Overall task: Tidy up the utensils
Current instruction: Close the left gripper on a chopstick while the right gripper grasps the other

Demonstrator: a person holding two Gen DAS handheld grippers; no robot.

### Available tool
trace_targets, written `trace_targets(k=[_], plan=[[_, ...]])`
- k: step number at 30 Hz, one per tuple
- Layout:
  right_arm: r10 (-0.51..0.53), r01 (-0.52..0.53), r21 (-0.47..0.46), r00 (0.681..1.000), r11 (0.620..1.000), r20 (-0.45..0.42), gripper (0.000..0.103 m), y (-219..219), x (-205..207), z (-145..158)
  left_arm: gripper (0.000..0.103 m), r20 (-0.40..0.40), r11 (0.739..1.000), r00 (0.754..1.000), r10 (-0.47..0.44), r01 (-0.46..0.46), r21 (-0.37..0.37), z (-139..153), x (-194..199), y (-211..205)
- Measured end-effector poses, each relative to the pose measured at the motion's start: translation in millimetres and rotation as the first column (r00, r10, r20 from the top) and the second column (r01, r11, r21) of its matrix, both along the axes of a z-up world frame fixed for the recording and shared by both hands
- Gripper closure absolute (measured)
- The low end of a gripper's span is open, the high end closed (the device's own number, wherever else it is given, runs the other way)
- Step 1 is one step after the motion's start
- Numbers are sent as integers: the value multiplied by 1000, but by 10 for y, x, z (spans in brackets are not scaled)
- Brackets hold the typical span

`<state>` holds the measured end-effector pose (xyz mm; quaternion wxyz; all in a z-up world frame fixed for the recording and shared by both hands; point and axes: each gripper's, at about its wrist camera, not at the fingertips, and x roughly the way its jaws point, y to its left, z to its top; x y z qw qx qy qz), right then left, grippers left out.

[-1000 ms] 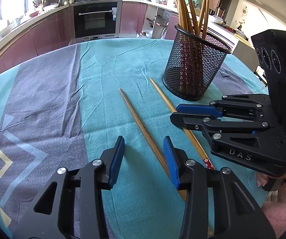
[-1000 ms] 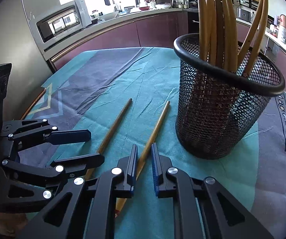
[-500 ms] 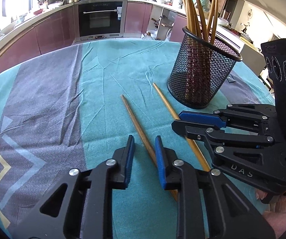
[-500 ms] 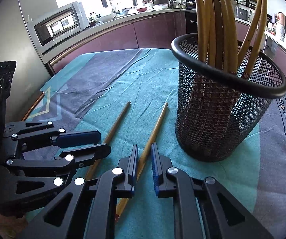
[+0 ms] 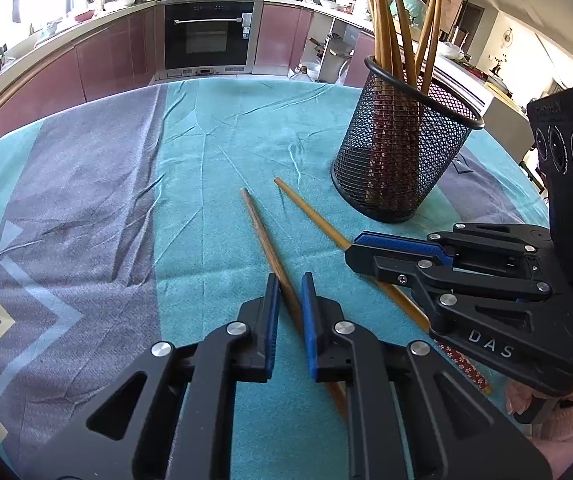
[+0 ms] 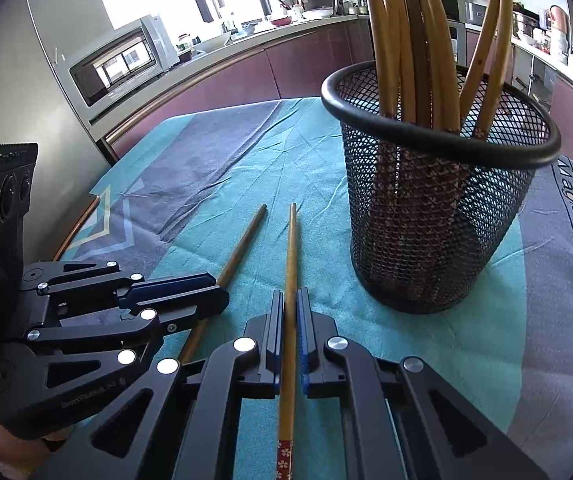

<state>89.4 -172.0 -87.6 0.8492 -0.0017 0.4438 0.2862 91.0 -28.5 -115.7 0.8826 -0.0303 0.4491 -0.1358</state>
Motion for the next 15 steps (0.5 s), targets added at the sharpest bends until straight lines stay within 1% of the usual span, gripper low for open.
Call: trace_targets(k=[7,15], plan=[[6,-6,35,1000,999,14,98,-75,-58,88,93,4,1000,1000,2,-2,-10,33,-18,21],[18,-21,73,999,997,47,98,-156,-169,237,93,32,1000,999,-2,2,-25,151,-85,63]])
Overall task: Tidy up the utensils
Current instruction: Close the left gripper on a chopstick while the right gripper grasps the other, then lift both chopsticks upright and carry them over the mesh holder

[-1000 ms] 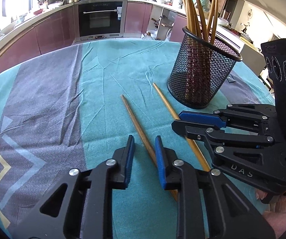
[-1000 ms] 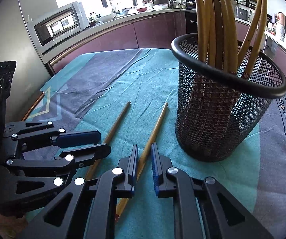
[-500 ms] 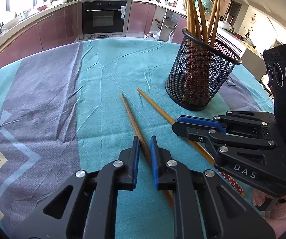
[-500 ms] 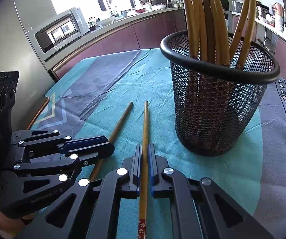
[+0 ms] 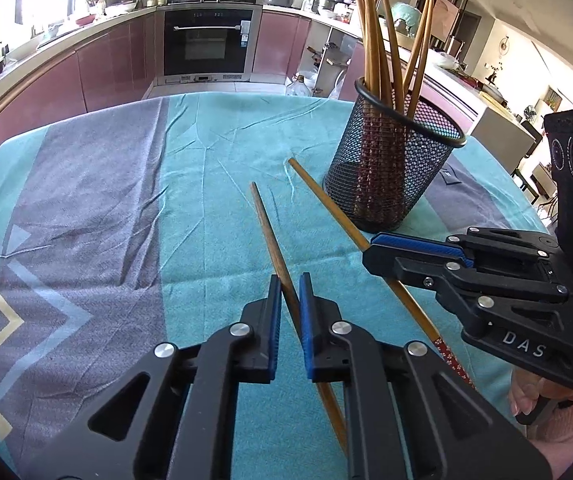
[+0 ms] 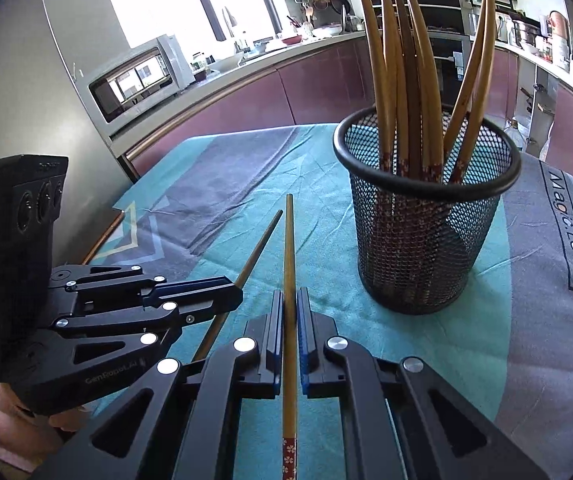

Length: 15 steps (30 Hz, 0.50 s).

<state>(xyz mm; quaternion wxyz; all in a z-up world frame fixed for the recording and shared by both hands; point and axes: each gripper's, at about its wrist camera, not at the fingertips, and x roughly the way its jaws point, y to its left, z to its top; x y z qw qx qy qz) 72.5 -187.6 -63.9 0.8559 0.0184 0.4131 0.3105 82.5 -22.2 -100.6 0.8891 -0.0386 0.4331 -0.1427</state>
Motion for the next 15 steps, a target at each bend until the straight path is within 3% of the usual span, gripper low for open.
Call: trace_targets(k=[15], plan=[[1,-6,59,997,998,77,98,-89,-164,288,94,68,999,997,-22,25,-36,327,-163,66]])
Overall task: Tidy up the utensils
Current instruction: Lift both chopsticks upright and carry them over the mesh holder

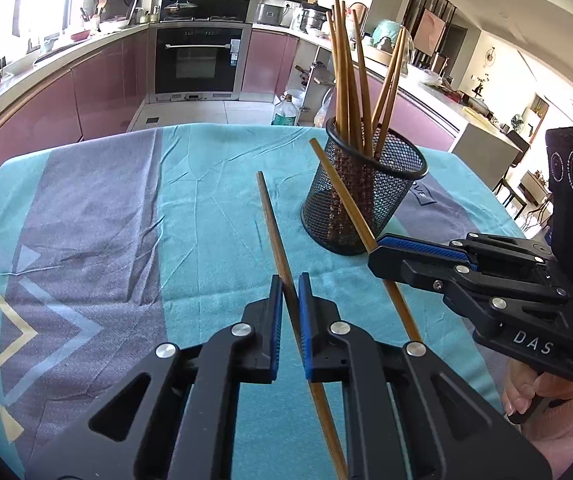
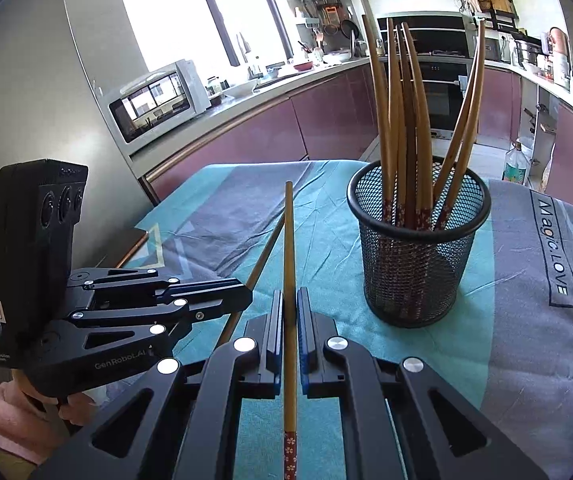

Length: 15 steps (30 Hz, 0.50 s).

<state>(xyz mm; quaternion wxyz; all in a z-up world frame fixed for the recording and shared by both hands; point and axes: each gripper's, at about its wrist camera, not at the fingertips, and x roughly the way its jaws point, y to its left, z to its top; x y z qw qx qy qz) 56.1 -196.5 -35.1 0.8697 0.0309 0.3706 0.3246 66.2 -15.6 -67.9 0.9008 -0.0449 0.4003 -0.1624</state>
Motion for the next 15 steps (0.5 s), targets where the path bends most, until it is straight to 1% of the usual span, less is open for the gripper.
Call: trace_targets(k=[15], plan=[[-42,39,48,997,998,66,98,-180,-72,235,95,55,999,998,-22,24,-32,245,-189,41]])
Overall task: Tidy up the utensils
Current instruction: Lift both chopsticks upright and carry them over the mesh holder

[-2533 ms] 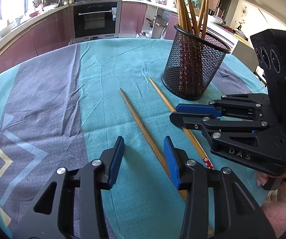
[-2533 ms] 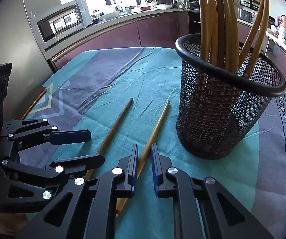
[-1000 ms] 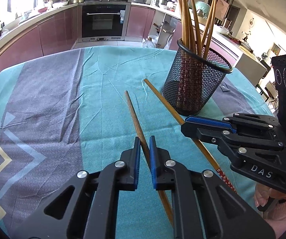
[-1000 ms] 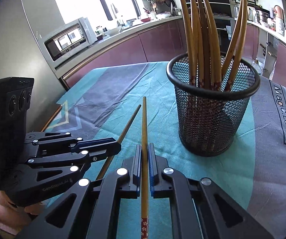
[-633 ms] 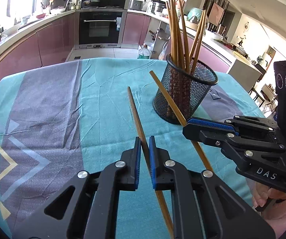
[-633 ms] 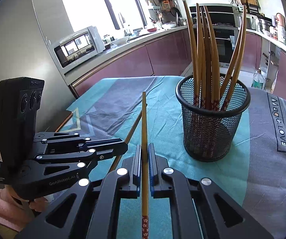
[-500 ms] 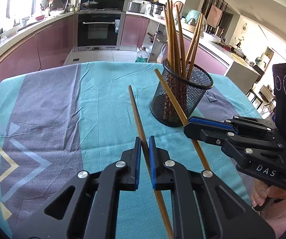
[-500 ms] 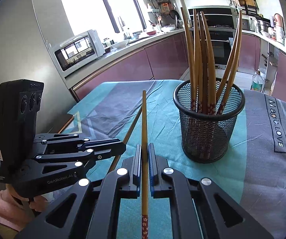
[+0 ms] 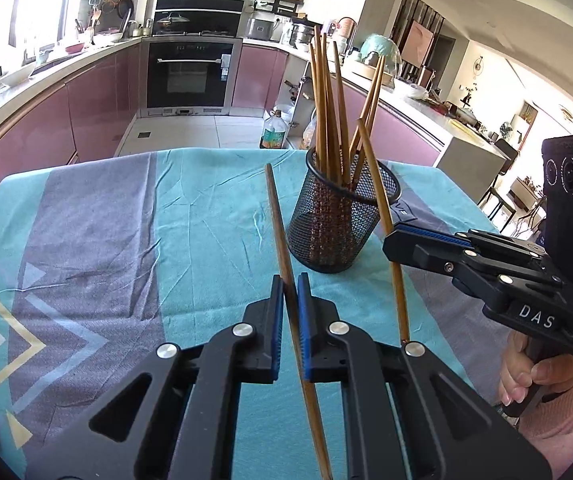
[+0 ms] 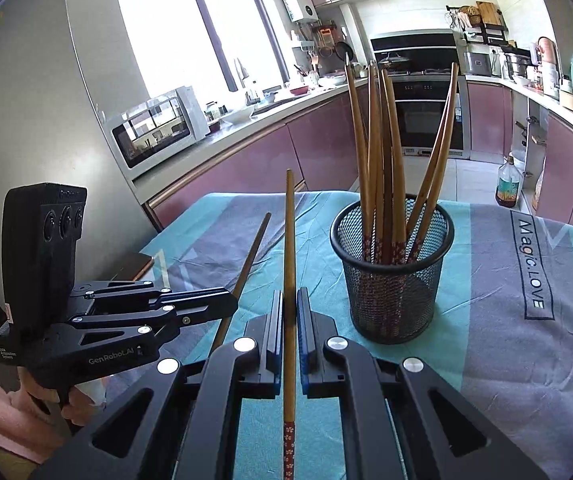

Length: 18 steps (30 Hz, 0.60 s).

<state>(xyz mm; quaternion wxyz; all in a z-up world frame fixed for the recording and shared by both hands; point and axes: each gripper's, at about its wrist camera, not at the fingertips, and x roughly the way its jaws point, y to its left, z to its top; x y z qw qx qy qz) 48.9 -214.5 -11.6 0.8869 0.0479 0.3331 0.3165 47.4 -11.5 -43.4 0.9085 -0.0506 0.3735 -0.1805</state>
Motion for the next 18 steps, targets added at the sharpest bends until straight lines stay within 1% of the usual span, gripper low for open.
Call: trace_targets(k=[8,10,13,16,18], plan=[[-18,18,22,999,1000,28,98,-117,-38,90,96,35,1000,999,-12,13,-14,143,-60,11],[-23,22,27,999,999,33,98,-146,-55,104,99,44,1000,999,-14,14,-17,191,-71,11],[-29,28,35,999,999,44,98,-188,-61,145,99,56,1000,998,-16,18,-23,239,-74,13],[-32,30,40,998,999,53,98,-207,-62,173,99,64,1000,998,-19,21,-21,264,-65,4],[-33,30,41,998,999,55,98,-206,-65,181,99,55,1000,998,-20,21,-15,244,-40,-3]])
